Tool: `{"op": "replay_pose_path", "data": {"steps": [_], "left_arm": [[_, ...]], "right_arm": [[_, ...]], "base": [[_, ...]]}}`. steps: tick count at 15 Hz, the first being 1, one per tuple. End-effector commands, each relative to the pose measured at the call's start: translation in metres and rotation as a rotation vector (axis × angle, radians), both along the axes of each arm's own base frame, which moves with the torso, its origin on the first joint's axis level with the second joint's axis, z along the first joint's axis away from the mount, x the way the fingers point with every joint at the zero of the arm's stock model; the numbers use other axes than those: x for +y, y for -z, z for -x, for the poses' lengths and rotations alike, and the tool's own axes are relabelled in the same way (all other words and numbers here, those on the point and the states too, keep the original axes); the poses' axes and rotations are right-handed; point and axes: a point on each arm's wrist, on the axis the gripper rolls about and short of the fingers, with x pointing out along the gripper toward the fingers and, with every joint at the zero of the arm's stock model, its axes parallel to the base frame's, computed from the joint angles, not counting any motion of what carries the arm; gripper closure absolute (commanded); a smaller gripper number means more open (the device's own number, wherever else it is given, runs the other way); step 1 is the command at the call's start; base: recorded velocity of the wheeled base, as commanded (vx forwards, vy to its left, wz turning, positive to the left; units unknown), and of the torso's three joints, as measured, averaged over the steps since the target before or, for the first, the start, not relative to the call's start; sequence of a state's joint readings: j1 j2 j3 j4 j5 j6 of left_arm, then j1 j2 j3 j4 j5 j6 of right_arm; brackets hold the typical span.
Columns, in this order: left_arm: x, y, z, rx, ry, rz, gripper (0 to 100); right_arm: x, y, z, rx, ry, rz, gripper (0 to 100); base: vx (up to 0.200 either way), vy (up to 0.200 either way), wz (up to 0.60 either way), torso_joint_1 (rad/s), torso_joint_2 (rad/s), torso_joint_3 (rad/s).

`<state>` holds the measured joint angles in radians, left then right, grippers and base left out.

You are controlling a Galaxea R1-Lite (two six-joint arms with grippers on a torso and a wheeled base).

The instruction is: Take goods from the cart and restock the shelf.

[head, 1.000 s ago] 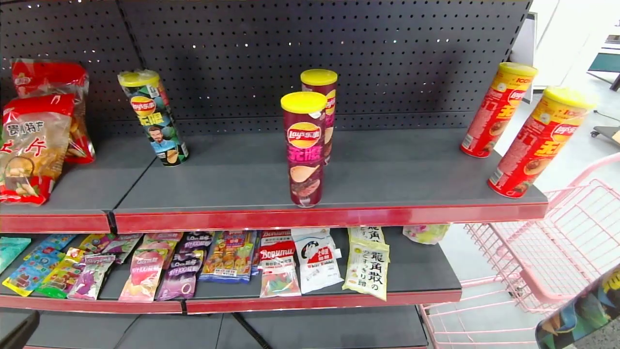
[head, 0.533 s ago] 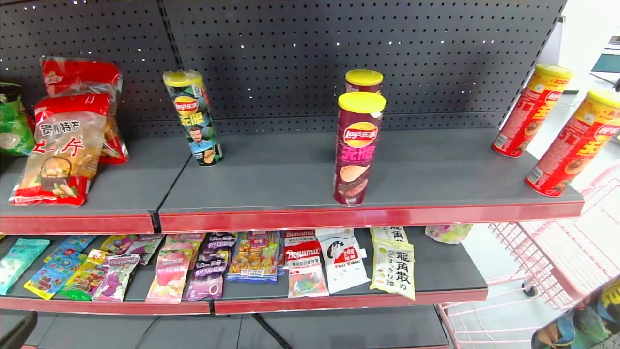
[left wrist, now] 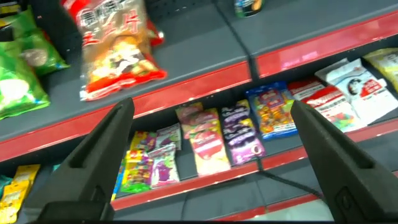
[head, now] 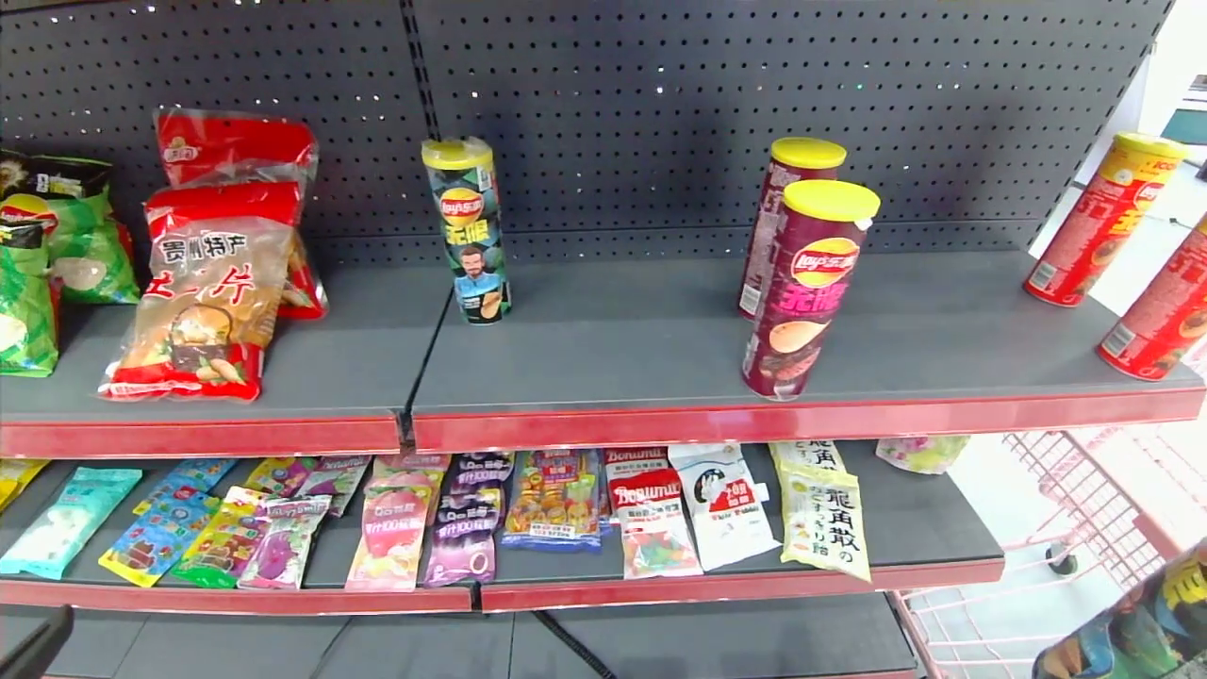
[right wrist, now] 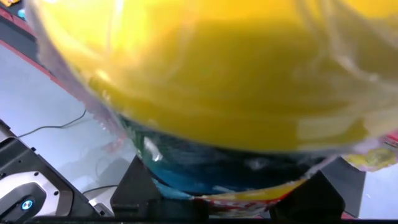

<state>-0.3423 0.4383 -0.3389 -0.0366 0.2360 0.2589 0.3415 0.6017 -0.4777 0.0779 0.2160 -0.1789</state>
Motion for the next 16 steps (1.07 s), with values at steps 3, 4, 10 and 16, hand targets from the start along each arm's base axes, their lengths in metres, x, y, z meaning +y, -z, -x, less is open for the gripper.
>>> {"op": "replay_pose_path", "data": {"steps": [3, 4, 10, 16], "left_arm": [[-0.0003, 0.0, -0.0008, 0.004, -0.001, -0.002, 0], [-0.0003, 0.0, -0.0008, 0.004, -0.001, -0.002, 0], [-0.0003, 0.0, -0.0008, 0.004, -0.001, -0.002, 0], [0.0, 0.003, -0.0003, 0.009, -0.007, -0.002, 0]], "right_arm": [[0.0002, 0.0003, -0.0005, 0.003, -0.003, 0.001, 100], [0.0004, 0.0008, -0.0008, 0.006, -0.003, 0.002, 100], [0.0002, 0.0048, -0.0004, 0.015, -0.001, 0.006, 100], [0.0002, 0.0048, -0.0004, 0.014, -0.001, 0.007, 100]], "base": [[0.0, 0.2, 0.0, 0.002, 0.01, 0.002], [0.0, 0.2, 0.0, -0.002, 0.01, 0.002], [0.0, 0.2, 0.0, 0.002, 0.0, 0.004], [0.0, 0.0, 0.0, 0.0, 0.0, 0.0]]}}
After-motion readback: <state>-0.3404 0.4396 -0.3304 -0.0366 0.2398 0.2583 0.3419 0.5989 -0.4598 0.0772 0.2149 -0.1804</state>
